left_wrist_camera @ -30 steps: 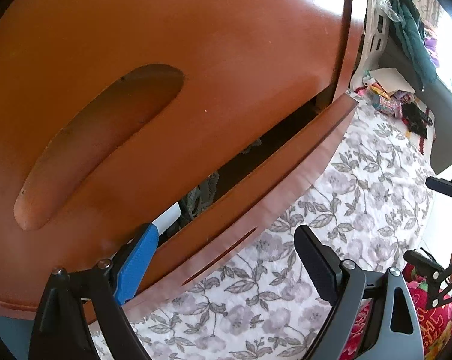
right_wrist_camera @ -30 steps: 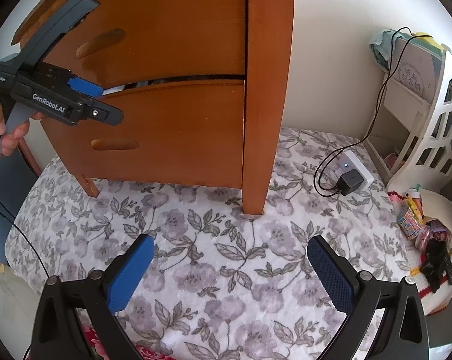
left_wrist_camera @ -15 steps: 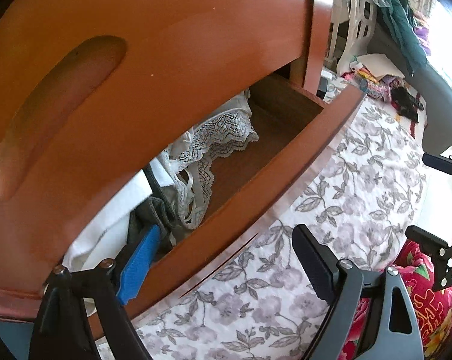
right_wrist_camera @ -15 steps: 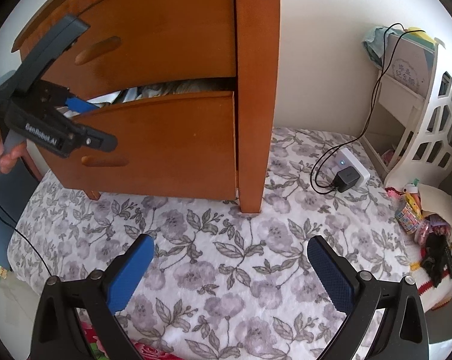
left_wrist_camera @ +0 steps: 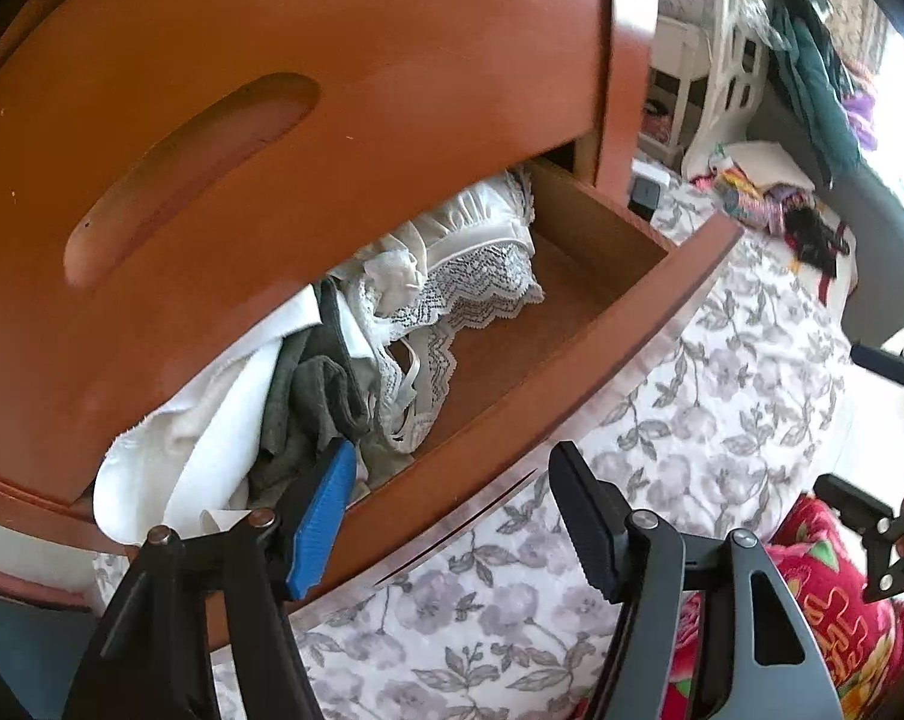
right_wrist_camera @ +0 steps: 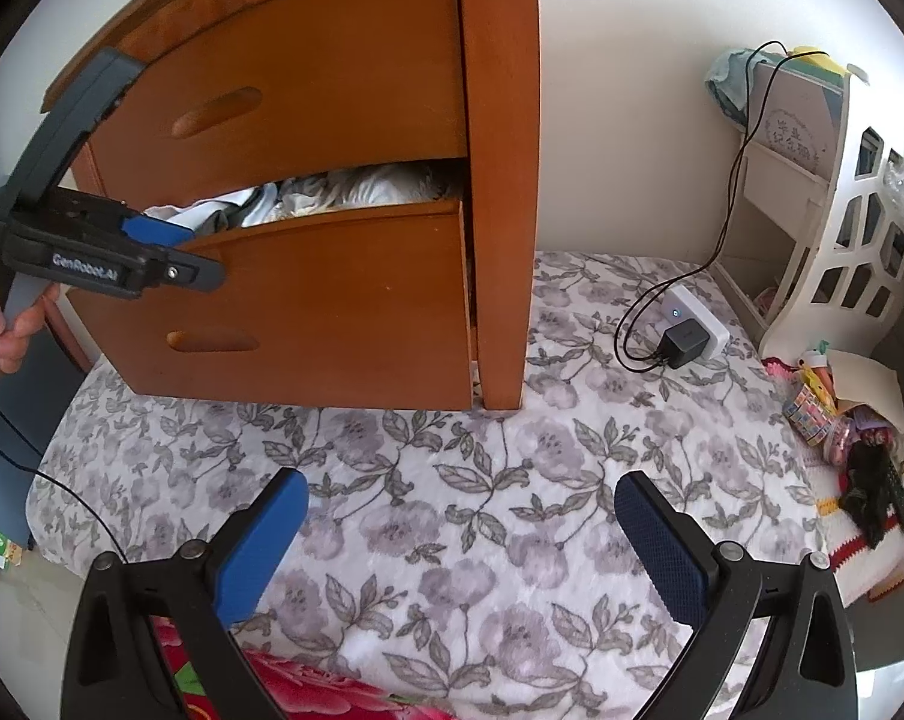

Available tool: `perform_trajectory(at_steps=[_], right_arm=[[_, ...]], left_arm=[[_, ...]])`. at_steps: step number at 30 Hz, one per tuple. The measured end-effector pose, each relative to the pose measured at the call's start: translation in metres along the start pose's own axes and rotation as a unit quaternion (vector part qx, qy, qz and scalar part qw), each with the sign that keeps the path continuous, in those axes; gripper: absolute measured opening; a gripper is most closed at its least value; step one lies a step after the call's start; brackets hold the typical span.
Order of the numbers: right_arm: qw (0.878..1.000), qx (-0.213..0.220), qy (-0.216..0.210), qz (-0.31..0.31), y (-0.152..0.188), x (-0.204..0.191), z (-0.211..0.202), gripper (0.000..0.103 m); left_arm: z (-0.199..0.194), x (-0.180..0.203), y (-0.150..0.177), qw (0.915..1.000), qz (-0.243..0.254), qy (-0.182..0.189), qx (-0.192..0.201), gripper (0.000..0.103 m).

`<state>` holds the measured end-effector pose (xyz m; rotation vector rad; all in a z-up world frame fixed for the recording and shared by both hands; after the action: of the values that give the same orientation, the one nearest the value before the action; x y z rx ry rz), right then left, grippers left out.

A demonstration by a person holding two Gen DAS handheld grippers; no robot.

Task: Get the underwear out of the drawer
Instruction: 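Hook the lower drawer edge with the left tool and pull it open, then bring both tools toward the open drawer of clothes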

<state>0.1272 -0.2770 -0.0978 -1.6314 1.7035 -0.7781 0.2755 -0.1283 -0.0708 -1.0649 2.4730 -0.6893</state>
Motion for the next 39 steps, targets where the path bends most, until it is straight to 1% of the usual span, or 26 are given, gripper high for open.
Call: perform_trajectory(at_steps=[9,14,25,29,33,39], right_arm=[[1.0,0.013,-0.002,0.001,0.0,-0.005,-0.021,0.103],[1.0,0.018,-0.005,0.001,0.001,-0.008,-0.03,0.103],[0.999,0.028,-0.011,-0.01,0.004,-0.022,-0.048,0.103],[0.999,0.031,-0.01,-0.013,0.005,-0.024,-0.053,0.103],[0.999,0.033,-0.009,-0.017,0.004,-0.023,-0.056,0.103],[0.999,0.035,-0.007,-0.016,0.005,-0.024,-0.059,0.103]], left_arm=[[0.0,-0.004,0.0,0.9996,0.025,-0.004,-0.009,0.068],[-0.003,-0.006,-0.002,0.9994,0.035,-0.003,-0.005,0.068],[-0.014,0.009,0.015,0.9995,0.027,0.018,0.006,0.068],[-0.017,0.008,0.015,0.9994,0.025,0.01,0.021,0.068],[-0.02,0.007,0.015,0.9994,0.02,0.003,0.028,0.068],[-0.024,0.006,0.013,0.9991,0.001,0.01,0.04,0.068]])
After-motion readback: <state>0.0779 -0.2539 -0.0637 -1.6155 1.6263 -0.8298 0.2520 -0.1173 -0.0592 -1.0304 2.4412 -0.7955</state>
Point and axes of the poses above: each gripper's, at about its wrist camera, not at the fingertips, and z roughly the way its jaws point, x to its right, y to its underside, the point moved 10 cm from there along z, roughly the way its jaws point, and after that the axes turned 9 degrees about x, right-handed, at the moved point
